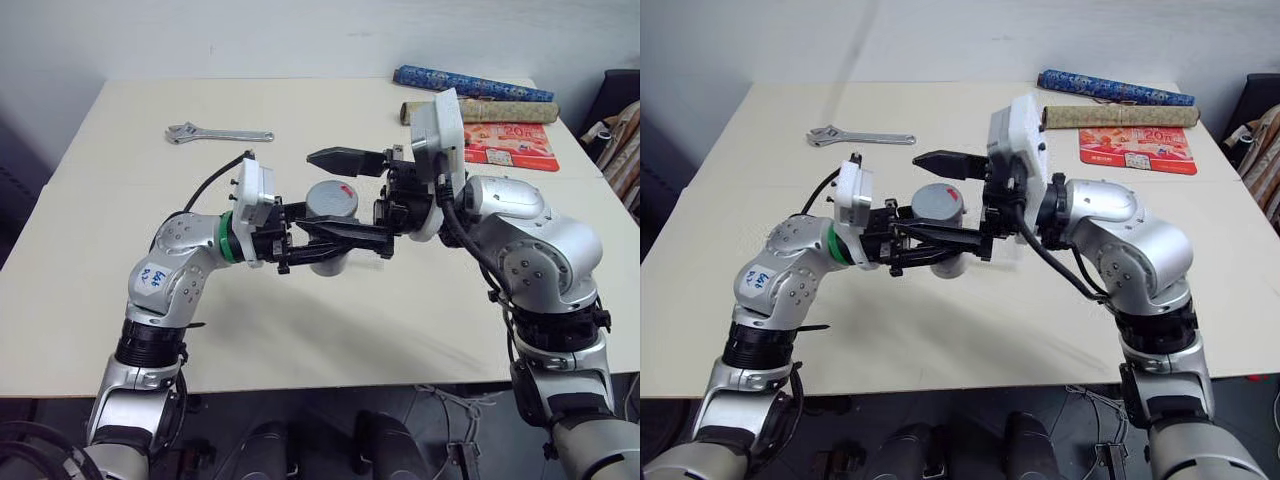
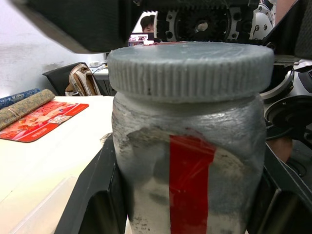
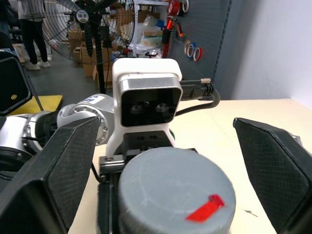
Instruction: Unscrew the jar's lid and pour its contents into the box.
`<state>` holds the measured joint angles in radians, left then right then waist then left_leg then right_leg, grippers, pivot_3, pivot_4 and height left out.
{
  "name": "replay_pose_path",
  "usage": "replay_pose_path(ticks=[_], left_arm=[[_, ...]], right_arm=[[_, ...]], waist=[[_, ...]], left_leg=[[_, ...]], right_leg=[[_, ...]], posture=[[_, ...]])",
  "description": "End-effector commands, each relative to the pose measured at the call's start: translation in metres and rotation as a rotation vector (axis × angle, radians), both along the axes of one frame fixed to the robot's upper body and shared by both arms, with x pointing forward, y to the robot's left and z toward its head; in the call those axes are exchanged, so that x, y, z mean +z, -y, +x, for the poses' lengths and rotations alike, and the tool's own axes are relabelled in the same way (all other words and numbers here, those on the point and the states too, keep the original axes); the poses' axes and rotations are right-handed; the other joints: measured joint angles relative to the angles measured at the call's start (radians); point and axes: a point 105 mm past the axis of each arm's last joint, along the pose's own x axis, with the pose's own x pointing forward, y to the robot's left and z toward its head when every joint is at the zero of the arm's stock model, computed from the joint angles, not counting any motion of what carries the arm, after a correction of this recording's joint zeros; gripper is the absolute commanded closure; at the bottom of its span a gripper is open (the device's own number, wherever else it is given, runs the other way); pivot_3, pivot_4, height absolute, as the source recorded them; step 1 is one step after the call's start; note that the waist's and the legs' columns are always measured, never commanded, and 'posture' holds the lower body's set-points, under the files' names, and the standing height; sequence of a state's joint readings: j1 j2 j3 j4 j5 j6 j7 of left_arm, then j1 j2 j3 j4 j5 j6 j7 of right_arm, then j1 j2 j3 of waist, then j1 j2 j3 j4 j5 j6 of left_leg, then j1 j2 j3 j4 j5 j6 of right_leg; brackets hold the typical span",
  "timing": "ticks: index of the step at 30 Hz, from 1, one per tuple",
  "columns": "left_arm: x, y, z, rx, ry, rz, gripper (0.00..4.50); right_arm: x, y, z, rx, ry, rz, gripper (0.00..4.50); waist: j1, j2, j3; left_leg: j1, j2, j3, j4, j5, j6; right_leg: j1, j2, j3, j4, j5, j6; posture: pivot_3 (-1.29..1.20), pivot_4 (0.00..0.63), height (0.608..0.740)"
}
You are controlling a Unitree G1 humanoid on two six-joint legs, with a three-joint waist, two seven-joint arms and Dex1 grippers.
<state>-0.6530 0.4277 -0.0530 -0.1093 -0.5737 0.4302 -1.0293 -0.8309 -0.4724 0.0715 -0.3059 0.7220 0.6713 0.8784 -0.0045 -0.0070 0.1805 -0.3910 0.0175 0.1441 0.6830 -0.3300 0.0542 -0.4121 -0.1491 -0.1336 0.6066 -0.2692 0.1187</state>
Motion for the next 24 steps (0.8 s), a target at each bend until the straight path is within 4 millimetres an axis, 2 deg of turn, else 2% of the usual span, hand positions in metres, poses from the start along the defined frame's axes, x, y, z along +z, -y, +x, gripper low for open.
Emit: replay_pose_path(ticks=[1, 8, 14, 24], left_arm=[[0.008, 0.005, -0.009, -0.031, 0.050, -0.007, 2.15], [0.009, 0.007, -0.018, -0.074, 0.051, -0.026, 2.15], [0.008, 0.004, -0.019, -0.066, 0.053, -0.028, 2.15], [0.007, 0.001, -0.017, -0.060, 0.057, -0.028, 2.15]], right_arm=[[0.011, -0.001, 0.000, -0.005, 0.070, 0.017, 0.03], [0.011, 0.002, 0.011, -0.019, 0.067, 0.006, 0.03], [0.006, 0.021, 0.024, -0.049, 0.051, -0.009, 0.03], [-0.004, 0.047, 0.031, -0.082, 0.018, -0.014, 0.03]], waist=[[0.001, 0.000, 0.000], [0.000, 0.000, 0.000], [0.000, 0.000, 0.000], [0.001, 0.000, 0.000]], left_leg=[[0.000, 0.000, 0.000, 0.000, 0.000, 0.000], [0.000, 0.000, 0.000, 0.000, 0.000, 0.000], [0.000, 0.000, 0.000, 0.000, 0.000, 0.000], [0.000, 0.000, 0.000, 0.000, 0.000, 0.000]], right_leg=[[0.000, 0.000, 0.000, 0.000, 0.000, 0.000], [0.000, 0.000, 0.000, 0.000, 0.000, 0.000], [0.000, 0.000, 0.000, 0.000, 0.000, 0.000], [0.000, 0.000, 0.000, 0.000, 0.000, 0.000]], posture=[[0.00, 0.150, 0.740], [0.00, 0.150, 0.740], [0.00, 0.150, 0.740], [0.00, 0.150, 0.740]])
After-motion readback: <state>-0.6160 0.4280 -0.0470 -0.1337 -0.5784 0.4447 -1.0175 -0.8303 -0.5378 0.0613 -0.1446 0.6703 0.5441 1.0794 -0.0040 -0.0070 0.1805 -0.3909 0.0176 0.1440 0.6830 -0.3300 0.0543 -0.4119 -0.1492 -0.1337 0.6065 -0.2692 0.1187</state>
